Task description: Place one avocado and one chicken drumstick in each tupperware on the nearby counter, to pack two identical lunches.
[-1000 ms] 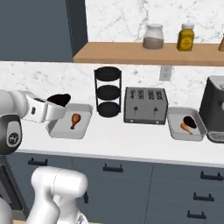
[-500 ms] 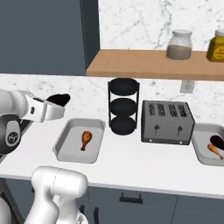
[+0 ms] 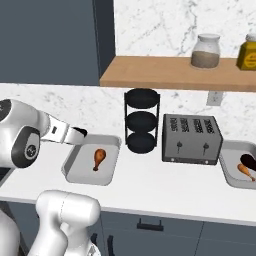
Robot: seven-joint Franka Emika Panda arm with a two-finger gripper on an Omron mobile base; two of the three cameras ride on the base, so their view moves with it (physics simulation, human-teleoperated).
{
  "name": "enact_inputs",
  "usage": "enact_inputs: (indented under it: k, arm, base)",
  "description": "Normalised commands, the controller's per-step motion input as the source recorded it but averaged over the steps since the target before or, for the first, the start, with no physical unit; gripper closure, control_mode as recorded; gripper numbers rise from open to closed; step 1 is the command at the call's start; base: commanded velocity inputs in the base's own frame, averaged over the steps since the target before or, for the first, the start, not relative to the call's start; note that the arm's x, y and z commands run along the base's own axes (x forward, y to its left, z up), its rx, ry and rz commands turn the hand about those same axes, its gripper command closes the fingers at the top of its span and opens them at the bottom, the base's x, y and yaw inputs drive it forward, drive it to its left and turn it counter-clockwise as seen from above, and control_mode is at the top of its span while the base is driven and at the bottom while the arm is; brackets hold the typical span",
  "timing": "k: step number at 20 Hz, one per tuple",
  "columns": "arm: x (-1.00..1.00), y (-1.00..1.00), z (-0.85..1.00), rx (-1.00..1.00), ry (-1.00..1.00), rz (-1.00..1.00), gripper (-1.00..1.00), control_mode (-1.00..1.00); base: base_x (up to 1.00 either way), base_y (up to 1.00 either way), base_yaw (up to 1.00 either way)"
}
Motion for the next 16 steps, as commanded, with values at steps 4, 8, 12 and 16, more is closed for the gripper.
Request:
enact_inputs:
  k: [4,8,12,16]
  arm:
    - [0.38,0.39,-0.89,0.0,0.25,0.18,1.0,-1.0]
    - [0.47,0.43,-0.71,0.0,0.13,0.31,1.0,-1.0]
    - [0.52,0.07,-0.53,0.0,0.01,0.31,1.0,-1.0]
    - [0.68,0.0,-0.47,0.02,0.07,0.24,1.0,-1.0]
  base:
    - [0.0,0.0,0.0]
    - [0.0,0.0,0.0]
    - [0.0,0.0,0.0]
    - [0.0,0.0,0.0]
